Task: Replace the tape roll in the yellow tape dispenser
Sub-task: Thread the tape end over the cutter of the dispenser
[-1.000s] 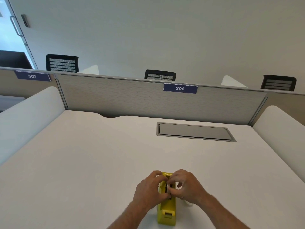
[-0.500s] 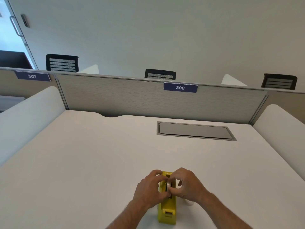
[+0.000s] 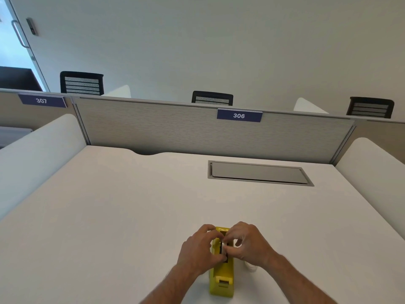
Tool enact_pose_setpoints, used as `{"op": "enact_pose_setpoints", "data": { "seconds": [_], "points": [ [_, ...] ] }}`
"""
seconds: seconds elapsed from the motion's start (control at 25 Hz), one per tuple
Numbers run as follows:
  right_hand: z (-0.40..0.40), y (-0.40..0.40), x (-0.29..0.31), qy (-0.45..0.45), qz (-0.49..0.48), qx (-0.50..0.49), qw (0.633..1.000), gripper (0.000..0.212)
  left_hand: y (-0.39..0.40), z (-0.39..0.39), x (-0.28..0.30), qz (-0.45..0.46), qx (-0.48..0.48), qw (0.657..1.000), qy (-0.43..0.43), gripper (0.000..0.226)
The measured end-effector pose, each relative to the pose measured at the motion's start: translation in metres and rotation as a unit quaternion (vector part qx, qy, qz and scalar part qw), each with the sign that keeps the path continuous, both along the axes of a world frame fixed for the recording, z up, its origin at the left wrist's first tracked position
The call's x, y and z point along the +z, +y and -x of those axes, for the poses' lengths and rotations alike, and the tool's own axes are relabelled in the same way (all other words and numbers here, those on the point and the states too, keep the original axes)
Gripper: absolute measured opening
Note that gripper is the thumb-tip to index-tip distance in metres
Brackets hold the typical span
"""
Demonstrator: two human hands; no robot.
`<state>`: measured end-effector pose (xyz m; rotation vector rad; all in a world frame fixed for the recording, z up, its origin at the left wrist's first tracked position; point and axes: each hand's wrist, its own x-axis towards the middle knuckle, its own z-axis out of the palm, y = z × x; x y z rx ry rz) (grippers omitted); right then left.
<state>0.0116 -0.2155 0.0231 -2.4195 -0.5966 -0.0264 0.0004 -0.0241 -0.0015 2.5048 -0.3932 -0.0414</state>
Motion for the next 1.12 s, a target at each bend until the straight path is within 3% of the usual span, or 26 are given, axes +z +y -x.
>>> {"op": "enact_pose_setpoints", "data": {
  "seconds": [0.4,0.64,1.12],
  "points": [
    [-0.0042,-0.0013,0.0,0.011,-0.014,-0.005,1.0,0.01,-0.0003,-0.0021,-0.0017,-0.003,-0.001,1.0,0.005,0.055],
    [-0.0035,-0.0009,-0.0023,-0.011,0.048,0.026,0.998,0.027,0.0003,-0.0031,-0.0007,-0.005,0.0,1.0,0.008,0.056],
    [-0.0077,-0.0016,0.0037,0.005,0.006,0.016,1.0,0.01,0.0005,-0.0022,-0.0004,0.004,0.003,1.0,0.008,0.055]
  ]
}}
